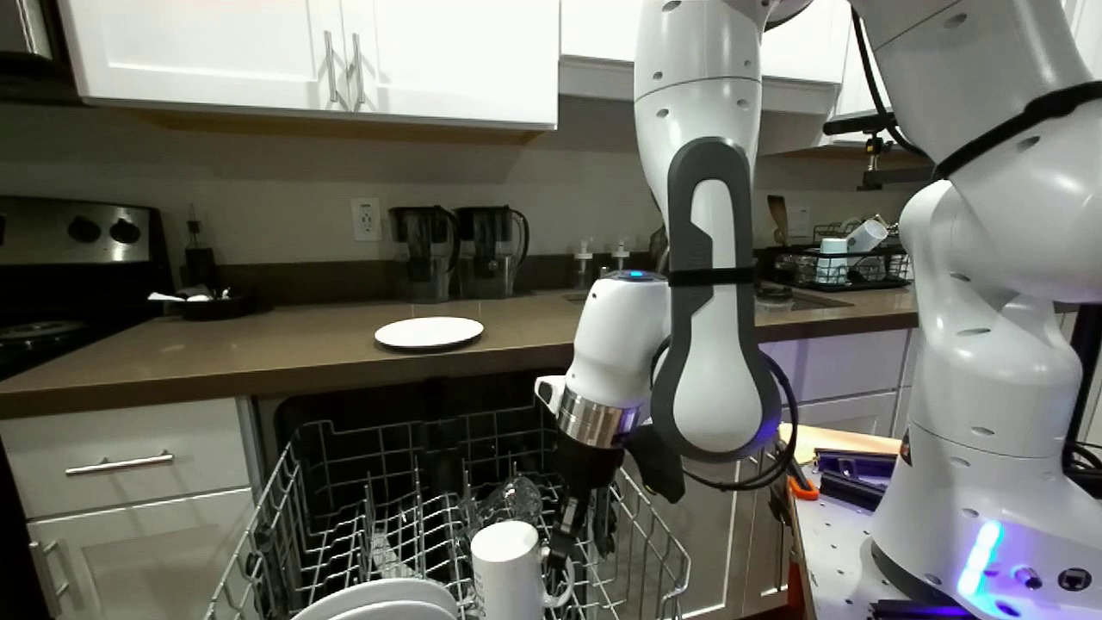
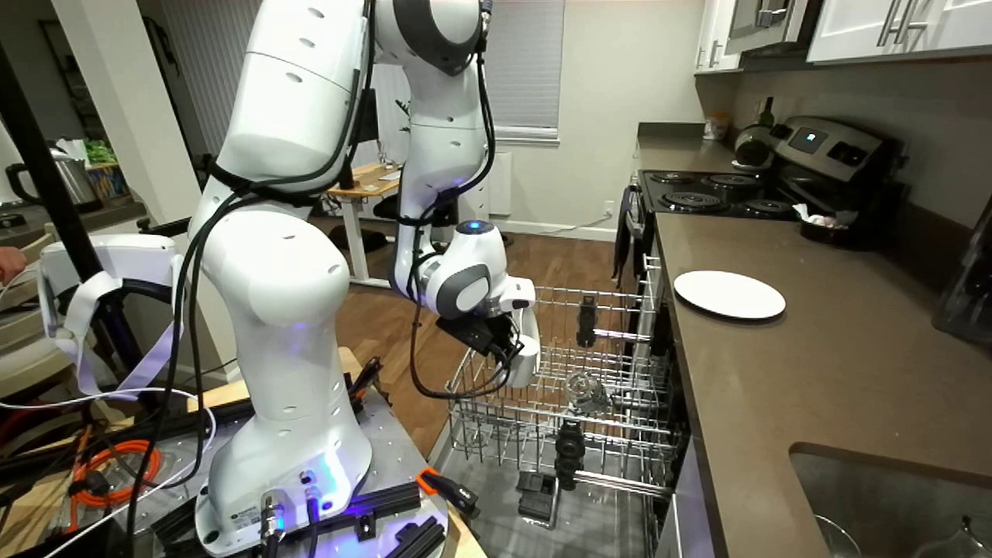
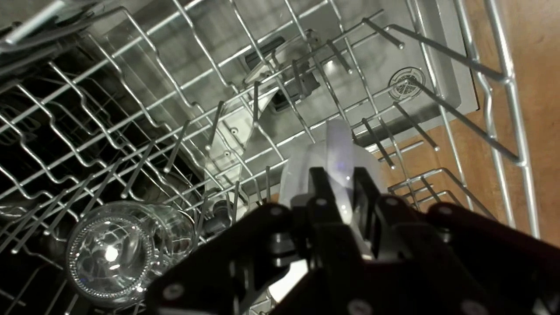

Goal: Move the two plates from the right to the left side of the dishwasher rack then move the mug to the right side

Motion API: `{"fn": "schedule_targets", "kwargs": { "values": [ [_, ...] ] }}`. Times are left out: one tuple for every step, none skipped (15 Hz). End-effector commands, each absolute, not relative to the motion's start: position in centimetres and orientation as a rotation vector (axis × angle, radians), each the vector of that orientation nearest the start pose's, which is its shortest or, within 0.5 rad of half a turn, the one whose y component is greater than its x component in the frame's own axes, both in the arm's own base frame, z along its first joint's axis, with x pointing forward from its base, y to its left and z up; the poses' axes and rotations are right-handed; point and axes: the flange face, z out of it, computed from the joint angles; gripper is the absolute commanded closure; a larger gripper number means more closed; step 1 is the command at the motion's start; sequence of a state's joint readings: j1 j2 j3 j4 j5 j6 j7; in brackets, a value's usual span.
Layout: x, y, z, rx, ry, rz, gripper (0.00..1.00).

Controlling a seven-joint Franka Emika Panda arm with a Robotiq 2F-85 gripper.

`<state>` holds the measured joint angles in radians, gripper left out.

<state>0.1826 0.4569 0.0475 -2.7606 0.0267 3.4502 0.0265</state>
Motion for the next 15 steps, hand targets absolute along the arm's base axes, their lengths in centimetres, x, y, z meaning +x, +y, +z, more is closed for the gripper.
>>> {"fn": "schedule_targets", "kwargs": {
  "values": [
    [39.7,8.0,8.4,-3.07,-0.233,-0.398,0.92],
    [40.1,7.9,7.8,-3.073,-0.223,-0.397,0.92],
    [40.5,7.8,7.1,-3.076,-0.213,-0.39,0.92],
    [40.7,7.9,6.4,-3.077,-0.21,-0.38,0.92],
    [40.7,8.1,5.7,-3.079,-0.213,-0.369,0.92],
    [40.7,8.2,5.2,-3.077,-0.216,-0.357,0.92],
    [40.6,8.4,4.6,-3.078,-0.218,-0.346,0.92],
    [40.6,8.4,4.1,-3.079,-0.219,-0.335,0.92],
    [40.5,8.5,3.7,-3.081,-0.219,-0.326,0.92],
    [40.5,8.5,3.5,-3.083,-0.217,-0.317,0.92],
    [40.3,8.4,3.4,-3.084,-0.215,-0.308,0.92],
    [40.1,8.4,3.4,-3.087,-0.217,-0.302,0.58],
    [39.8,8.3,3.5,-3.091,-0.231,-0.296,0.56],
    [39.5,8.2,3.5,-3.091,-0.236,-0.289,0.51],
    [39.3,8.1,3.6,-3.107,-0.241,-0.271,0.44]
  ]
}}
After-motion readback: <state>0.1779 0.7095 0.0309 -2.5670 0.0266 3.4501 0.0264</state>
